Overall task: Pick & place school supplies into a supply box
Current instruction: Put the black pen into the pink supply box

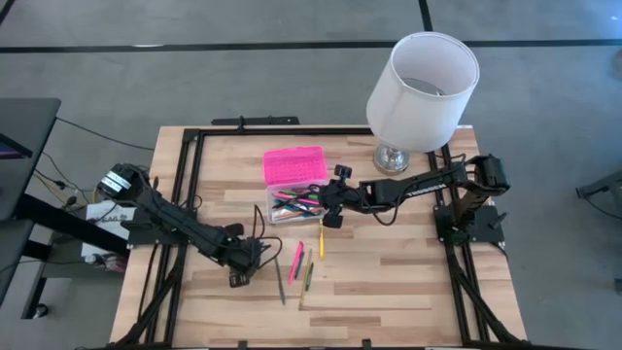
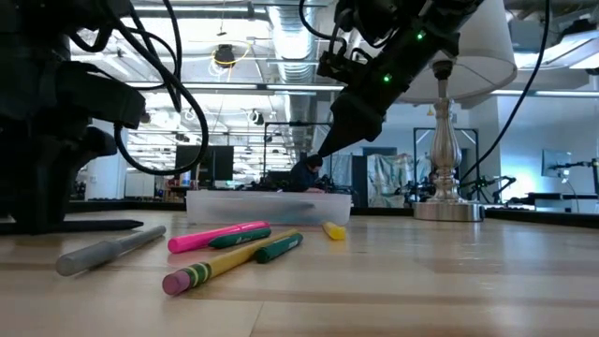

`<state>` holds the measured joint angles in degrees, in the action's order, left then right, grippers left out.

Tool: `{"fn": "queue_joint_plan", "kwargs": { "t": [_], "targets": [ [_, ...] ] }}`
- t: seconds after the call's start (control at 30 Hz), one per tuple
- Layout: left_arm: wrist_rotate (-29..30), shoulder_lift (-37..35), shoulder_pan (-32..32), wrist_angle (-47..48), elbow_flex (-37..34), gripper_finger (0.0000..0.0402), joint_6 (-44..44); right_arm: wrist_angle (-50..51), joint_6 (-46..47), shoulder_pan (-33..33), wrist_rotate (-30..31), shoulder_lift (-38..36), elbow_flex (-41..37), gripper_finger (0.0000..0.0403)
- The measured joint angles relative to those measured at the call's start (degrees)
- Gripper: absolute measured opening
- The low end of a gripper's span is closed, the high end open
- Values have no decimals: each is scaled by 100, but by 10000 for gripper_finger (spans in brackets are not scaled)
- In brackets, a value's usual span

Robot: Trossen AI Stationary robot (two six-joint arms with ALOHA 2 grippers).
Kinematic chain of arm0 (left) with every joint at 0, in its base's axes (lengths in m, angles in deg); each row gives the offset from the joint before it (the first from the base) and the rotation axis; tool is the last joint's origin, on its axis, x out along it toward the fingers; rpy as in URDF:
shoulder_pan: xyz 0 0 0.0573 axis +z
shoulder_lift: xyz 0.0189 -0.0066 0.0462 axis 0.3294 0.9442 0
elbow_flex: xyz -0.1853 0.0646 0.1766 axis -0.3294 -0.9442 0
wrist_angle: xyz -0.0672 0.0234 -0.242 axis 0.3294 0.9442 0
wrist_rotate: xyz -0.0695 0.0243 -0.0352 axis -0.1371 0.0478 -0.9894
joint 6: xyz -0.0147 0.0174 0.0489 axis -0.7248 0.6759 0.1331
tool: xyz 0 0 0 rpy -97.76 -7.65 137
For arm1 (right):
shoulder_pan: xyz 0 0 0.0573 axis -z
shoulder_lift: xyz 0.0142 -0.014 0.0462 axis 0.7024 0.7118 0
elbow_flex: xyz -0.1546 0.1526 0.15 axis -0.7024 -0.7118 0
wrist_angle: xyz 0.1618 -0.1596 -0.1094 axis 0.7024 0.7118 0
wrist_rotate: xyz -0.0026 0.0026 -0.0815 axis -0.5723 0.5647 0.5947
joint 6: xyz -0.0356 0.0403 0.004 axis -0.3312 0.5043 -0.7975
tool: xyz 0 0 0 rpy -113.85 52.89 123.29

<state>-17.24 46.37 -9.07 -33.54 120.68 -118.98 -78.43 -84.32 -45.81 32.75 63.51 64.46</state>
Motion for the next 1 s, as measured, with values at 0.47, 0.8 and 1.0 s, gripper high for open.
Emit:
{"fn": "queue_joint_plan", "kwargs": {
  "t": [0.47,0.8,1.0],
  "targets": [
    [426,-9,86,548,2,33,302,11,-527,-296,7,0,0,106],
    [1107,-9,89,717,0,34,683,17,-1143,-720,9,0,0,106],
    [1113,-9,89,717,9,31,773,57,-1155,-760,24,0,0,106]
  ]
}}
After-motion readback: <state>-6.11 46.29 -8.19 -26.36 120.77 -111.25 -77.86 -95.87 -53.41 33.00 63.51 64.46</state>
